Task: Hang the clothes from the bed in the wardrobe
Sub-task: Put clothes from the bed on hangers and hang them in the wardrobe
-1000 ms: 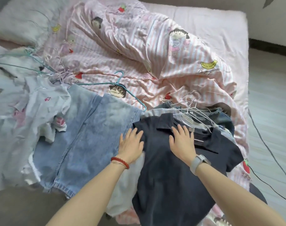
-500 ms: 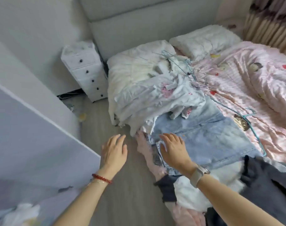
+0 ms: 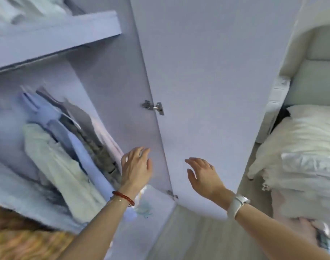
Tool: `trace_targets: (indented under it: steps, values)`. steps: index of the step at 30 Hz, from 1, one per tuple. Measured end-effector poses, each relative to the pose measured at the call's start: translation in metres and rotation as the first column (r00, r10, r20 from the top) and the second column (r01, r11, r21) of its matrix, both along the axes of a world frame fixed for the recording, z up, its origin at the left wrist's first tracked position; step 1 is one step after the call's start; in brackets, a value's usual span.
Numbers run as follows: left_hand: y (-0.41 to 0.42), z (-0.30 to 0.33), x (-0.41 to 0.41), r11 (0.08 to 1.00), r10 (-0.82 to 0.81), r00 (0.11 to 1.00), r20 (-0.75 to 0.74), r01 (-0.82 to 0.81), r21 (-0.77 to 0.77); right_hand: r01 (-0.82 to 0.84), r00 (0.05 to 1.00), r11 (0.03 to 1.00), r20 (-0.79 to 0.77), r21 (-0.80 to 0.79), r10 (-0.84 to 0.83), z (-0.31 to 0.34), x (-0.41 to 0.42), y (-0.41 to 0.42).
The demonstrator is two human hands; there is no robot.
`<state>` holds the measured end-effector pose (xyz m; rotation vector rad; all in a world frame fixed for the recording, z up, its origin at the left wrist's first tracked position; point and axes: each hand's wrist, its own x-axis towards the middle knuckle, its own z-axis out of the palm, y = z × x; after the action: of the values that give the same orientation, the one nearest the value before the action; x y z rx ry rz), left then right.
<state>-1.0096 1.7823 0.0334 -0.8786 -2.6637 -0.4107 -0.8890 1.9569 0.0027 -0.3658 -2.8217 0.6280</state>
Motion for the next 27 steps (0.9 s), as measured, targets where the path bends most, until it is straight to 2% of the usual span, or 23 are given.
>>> trace_targets:
  steps: [6, 11, 14, 18, 22, 27]
  values:
    - [-0.089, 0.044, -0.056, 0.952, 0.297, 0.95, -0.098, -0.287, 0.105, -0.277, 0.958, 0.955, -0.114, -0.108, 0.265, 0.036, -0.121, -0.065]
    - [-0.123, 0.082, -0.103, 0.894, 0.443, 0.865, -0.234, -0.41, 0.18, -0.4, 0.908, 0.897, -0.217, -0.188, 0.359, 0.078, -0.221, -0.105]
    - [-0.125, 0.096, -0.135, 0.882, 0.469, 0.864, -0.181, -0.449, 0.145, -0.46, 0.88, 0.858, -0.246, -0.227, 0.407, 0.097, -0.272, -0.123]
    - [-0.122, 0.088, -0.174, 0.852, 0.52, 0.844, -0.134, -0.524, 0.007, -0.513, 0.852, 0.826, -0.254, -0.234, 0.457, 0.109, -0.322, -0.141]
    - [-0.126, 0.068, -0.183, 0.827, 0.557, 0.83, -0.03, -0.551, 0.112, -0.609, 0.79, 0.782, -0.191, -0.133, 0.582, 0.109, -0.364, -0.154]
    - [-0.136, 0.06, -0.178, 0.832, 0.54, 0.841, -0.04, -0.525, 0.18, -0.608, 0.781, 0.786, -0.262, -0.109, 0.567, 0.117, -0.389, -0.171]
